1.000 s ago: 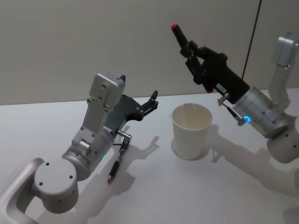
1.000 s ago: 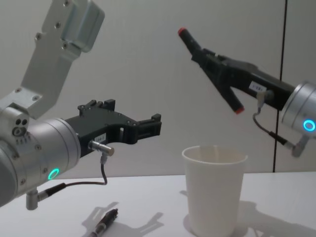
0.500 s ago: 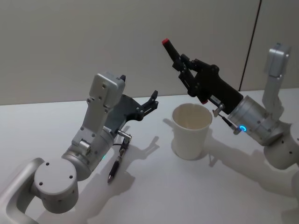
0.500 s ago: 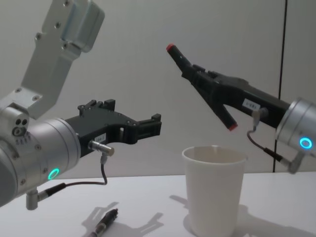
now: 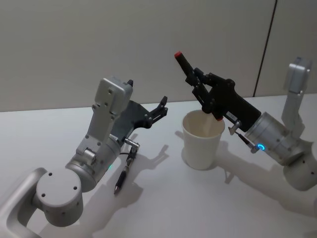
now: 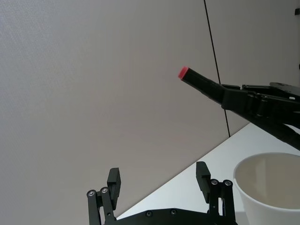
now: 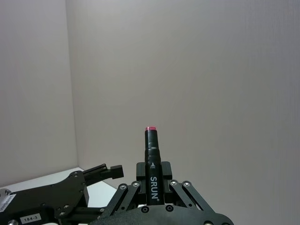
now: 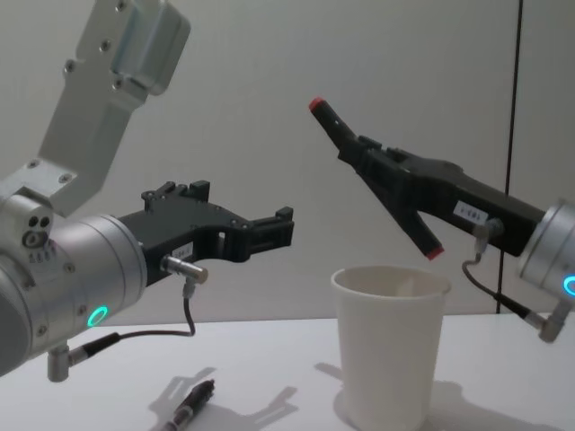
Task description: Place the pen into the pen holder.
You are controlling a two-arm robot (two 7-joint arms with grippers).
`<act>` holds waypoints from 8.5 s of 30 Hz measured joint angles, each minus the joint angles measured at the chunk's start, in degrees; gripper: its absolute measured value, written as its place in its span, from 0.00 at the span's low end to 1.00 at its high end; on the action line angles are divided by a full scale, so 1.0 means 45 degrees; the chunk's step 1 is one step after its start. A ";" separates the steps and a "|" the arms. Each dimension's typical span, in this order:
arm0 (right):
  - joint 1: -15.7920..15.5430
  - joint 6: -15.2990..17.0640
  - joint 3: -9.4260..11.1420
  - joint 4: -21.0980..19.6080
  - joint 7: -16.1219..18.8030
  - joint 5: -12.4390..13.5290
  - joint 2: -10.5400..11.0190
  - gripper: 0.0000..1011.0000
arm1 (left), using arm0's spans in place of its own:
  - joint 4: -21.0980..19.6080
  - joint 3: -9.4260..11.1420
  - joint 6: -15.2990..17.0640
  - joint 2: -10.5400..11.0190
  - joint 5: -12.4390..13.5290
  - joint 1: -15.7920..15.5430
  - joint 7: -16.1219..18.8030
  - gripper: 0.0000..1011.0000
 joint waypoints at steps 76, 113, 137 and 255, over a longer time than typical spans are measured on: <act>-0.1073 0.0128 0.0348 -0.1850 -0.3436 -0.0356 0.0750 0.99 | -0.0001 0.0000 0.0000 0.0001 0.0000 0.0000 0.0001 0.99; -0.4187 0.2545 0.0525 -0.5846 -0.7622 -0.1933 0.2102 0.99 | 0.0000 0.0000 0.0001 0.0001 0.0000 0.0000 0.0000 0.99; -0.5435 0.3821 0.0485 -0.7426 -0.9186 -0.2718 0.2608 0.99 | 0.0000 0.0000 0.0001 0.0000 0.0000 0.0000 0.0000 0.99; -0.5434 0.3817 0.0486 -0.7427 -0.9186 -0.2718 0.2607 0.99 | -0.2942 -0.0663 0.7983 0.0759 -0.2451 0.2119 0.1240 0.99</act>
